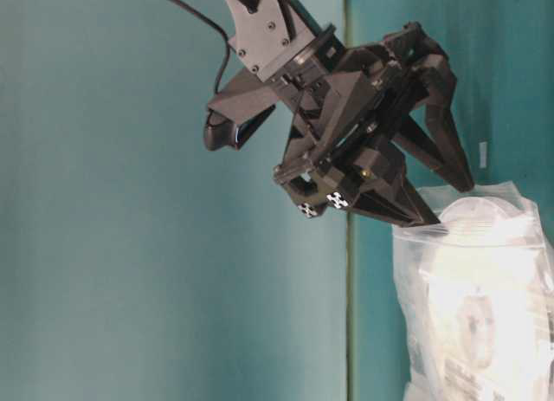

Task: Take out the reel from the clear zip bag.
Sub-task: 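Reach the right gripper into the bag opening toward the reel, then pinch the white reel's rim inside the bag with the right gripper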

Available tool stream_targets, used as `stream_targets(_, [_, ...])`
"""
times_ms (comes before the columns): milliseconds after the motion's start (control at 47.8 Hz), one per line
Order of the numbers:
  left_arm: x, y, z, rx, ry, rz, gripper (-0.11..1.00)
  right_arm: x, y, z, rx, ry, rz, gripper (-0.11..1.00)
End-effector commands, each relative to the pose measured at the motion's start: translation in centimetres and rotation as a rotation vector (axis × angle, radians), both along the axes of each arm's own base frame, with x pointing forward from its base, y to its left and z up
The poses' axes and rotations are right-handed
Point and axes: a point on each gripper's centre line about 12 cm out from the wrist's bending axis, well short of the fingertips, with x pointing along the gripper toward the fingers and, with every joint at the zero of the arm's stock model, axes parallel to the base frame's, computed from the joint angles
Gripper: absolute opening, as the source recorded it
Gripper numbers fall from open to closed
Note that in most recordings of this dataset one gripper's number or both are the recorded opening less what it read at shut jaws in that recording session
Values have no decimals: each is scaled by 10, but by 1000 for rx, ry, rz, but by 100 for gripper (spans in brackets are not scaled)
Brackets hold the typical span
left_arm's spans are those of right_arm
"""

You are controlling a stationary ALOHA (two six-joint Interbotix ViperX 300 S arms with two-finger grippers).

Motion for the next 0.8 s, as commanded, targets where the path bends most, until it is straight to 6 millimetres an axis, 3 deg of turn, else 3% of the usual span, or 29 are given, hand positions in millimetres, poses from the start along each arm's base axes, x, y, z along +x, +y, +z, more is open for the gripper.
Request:
stream_targets(0, [0, 1, -1, -1, 6, 4, -8, 5, -1, 5, 5, -22, -10, 82])
stream_targets(775, [-1, 1, -1, -2, 9, 4, -8, 18, -1, 2, 6, -29, -7, 79])
